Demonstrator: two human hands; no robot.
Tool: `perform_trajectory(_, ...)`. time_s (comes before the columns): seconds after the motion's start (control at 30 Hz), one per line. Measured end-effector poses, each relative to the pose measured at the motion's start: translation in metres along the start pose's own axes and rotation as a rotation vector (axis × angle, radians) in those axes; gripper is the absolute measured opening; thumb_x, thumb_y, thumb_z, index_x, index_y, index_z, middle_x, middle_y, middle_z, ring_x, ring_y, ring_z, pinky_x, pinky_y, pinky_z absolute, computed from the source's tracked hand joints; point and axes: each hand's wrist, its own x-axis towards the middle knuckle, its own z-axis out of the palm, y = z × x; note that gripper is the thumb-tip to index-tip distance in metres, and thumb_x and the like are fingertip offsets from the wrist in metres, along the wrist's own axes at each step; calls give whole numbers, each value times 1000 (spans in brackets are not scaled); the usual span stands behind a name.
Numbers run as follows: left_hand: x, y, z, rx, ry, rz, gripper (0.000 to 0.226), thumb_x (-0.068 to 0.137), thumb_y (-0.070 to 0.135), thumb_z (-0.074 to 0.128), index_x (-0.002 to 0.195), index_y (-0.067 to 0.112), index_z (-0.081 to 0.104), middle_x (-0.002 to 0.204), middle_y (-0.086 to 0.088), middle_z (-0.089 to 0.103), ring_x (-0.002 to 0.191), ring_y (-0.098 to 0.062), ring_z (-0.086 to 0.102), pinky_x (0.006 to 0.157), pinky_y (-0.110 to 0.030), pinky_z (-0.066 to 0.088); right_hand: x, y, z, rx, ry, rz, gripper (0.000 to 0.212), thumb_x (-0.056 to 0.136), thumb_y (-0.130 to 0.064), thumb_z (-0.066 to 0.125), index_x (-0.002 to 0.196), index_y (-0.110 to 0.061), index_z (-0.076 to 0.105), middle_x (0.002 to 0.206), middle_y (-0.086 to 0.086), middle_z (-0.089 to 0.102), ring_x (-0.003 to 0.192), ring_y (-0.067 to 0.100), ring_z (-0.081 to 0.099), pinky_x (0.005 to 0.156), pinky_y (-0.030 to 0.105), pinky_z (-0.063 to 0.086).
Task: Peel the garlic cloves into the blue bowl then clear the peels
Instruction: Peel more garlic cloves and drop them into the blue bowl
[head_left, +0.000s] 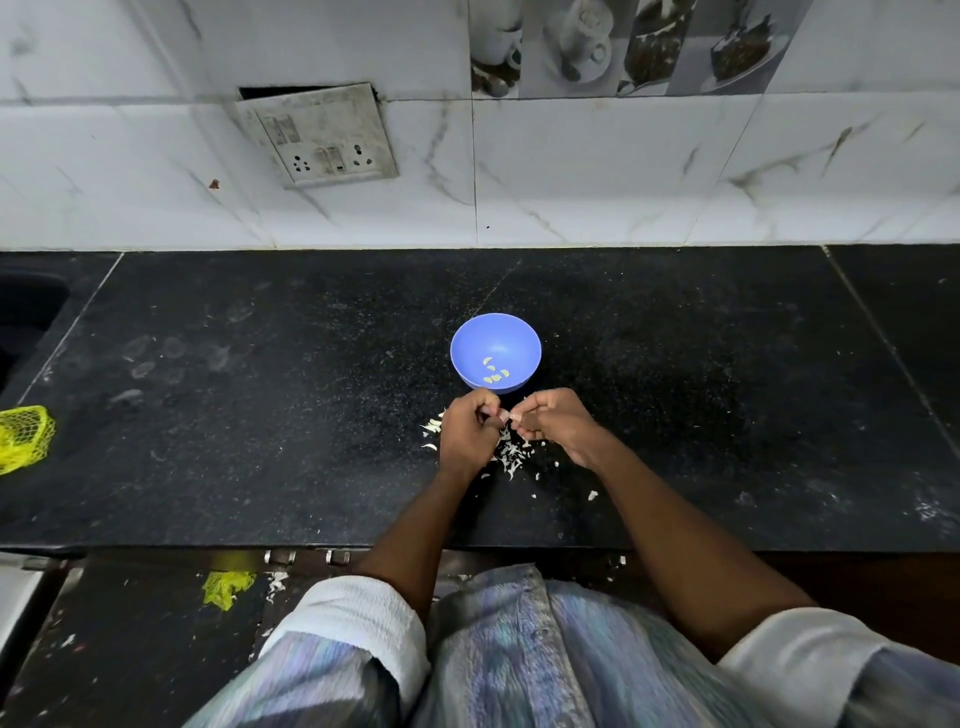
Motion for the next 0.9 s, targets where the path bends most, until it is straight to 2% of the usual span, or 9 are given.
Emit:
perform_trajectory(0.1, -2, 6, 5, -398, -22, -367, 42, 89, -10, 59, 66, 24, 48, 64, 6, 45, 61, -8, 36, 54, -20, 34, 1, 2, 5, -56, 48, -167, 5, 89, 5, 72, 92, 2, 73, 77, 18, 72, 65, 17, 64, 64, 27, 55)
perform_trajectory(0.27, 8, 16, 5, -546, -63, -804, 36, 92, -3, 50, 70, 25, 50, 65, 9, 53, 57, -10, 34, 48, -21, 30, 3, 10, 13, -229, 151, -307, 15, 87, 0, 73, 81, -14, 73, 71, 2, 72, 64, 10, 64, 70, 38, 58)
perform_trajectory(0.4, 8, 22, 1, -665, -114, -997, 36, 91, -4, 41, 68, 23, 47, 53, 10, 39, 48, -8, 24, 55, -22, 24, 1, 11, 15, -390, 163, -410, 15, 87, 0, 70, 81, -14, 71, 65, -21, 64, 60, 3, 56, 62, 31, 50)
perform_trajectory(0.5, 5, 24, 0, -697, -95, -1075, 36, 91, -3, 39, 66, 23, 46, 55, 8, 34, 48, -9, 22, 53, -20, 25, 0, 11, 16, -445, 171, -421, 16, 88, -1, 69, 81, -16, 70, 66, -24, 63, 61, 1, 55, 62, 26, 47)
perform_trajectory(0.57, 3, 24, 3, -636, -47, -993, 37, 93, -4, 44, 68, 23, 46, 62, 7, 43, 49, -7, 29, 45, -18, 27, 1, 12, 17, -412, 171, -377, 14, 88, -3, 71, 81, -16, 71, 67, -18, 67, 62, 2, 59, 63, 26, 52)
perform_trajectory(0.6, 2, 22, 6, -568, 0, -870, 38, 93, -6, 49, 69, 23, 47, 64, 6, 46, 52, -7, 33, 43, -17, 29, 1, 12, 18, -360, 168, -336, 13, 88, -3, 71, 82, -14, 71, 68, -12, 69, 63, 5, 62, 64, 28, 54)
perform_trajectory(0.73, -2, 11, 5, -171, 93, -216, 44, 82, -15, 60, 66, 22, 42, 63, 6, 44, 60, -8, 39, 57, -24, 37, -3, 1, 20, 1, 93, -58, 12, 88, 7, 62, 88, -1, 71, 72, 10, 69, 63, 15, 61, 63, 28, 51)
perform_trajectory(0.83, -2, 5, -1, 40, 102, 90, 36, 67, -20, 50, 65, 16, 44, 65, -1, 52, 65, -20, 47, 64, -34, 39, -4, -4, 16, 208, 8, 120, 15, 92, 14, 57, 92, 3, 68, 73, 12, 66, 64, 15, 59, 62, 24, 50)
perform_trajectory(0.9, -4, 9, -3, 154, 90, 223, 34, 59, -19, 46, 65, 15, 43, 63, 2, 51, 65, -21, 45, 67, -34, 37, -2, -2, 15, 295, -19, 181, 16, 95, 13, 55, 92, 3, 67, 74, 12, 65, 64, 15, 59, 61, 22, 51)
